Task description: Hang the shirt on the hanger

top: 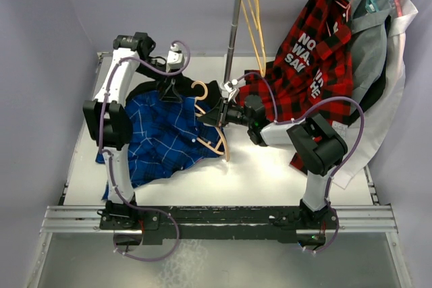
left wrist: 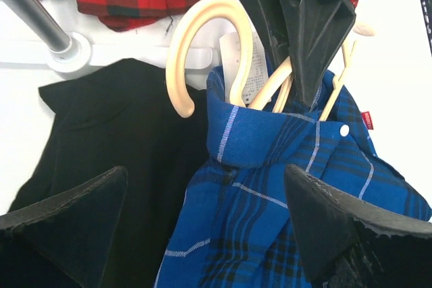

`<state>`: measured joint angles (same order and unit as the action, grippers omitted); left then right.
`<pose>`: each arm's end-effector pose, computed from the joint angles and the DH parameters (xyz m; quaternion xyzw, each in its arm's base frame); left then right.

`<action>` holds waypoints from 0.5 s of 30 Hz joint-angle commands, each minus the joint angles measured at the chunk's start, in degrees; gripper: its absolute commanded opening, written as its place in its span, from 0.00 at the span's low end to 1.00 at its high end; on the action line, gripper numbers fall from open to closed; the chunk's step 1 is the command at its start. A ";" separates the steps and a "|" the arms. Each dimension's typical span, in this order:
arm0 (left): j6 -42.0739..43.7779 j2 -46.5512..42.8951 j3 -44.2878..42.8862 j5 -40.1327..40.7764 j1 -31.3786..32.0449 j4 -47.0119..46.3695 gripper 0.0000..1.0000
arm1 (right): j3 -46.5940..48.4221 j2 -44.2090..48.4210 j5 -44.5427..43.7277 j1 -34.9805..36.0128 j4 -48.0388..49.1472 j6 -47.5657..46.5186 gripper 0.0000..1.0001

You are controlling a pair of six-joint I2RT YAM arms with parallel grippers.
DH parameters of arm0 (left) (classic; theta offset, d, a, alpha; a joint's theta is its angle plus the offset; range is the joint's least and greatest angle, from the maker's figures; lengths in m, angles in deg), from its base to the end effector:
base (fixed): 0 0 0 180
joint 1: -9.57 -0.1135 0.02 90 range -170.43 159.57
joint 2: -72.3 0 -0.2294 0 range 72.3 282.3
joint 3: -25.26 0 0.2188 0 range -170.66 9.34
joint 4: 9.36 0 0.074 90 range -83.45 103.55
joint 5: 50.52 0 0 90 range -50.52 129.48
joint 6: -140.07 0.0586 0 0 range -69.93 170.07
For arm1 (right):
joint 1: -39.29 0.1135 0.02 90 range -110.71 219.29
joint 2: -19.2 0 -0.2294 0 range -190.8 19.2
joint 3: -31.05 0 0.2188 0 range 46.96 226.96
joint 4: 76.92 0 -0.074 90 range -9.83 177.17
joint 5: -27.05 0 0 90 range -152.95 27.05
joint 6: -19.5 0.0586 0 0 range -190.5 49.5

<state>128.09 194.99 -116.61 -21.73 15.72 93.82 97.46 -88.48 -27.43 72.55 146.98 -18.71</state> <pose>0.3537 -0.0898 0.2768 0.5959 0.6200 -0.3852 0.3348 0.2955 0.2345 0.1933 -0.1118 0.6847 0.6208 0.3651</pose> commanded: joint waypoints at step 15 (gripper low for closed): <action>3.36 3.43 4.08 3.58 6.52 1.46 1.00 | 1.60 0.13 -0.10 -0.12 3.00 -3.08 0.00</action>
<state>129.23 197.83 -111.06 -17.06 22.13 94.45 97.46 -89.62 -27.43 72.55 146.98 -19.98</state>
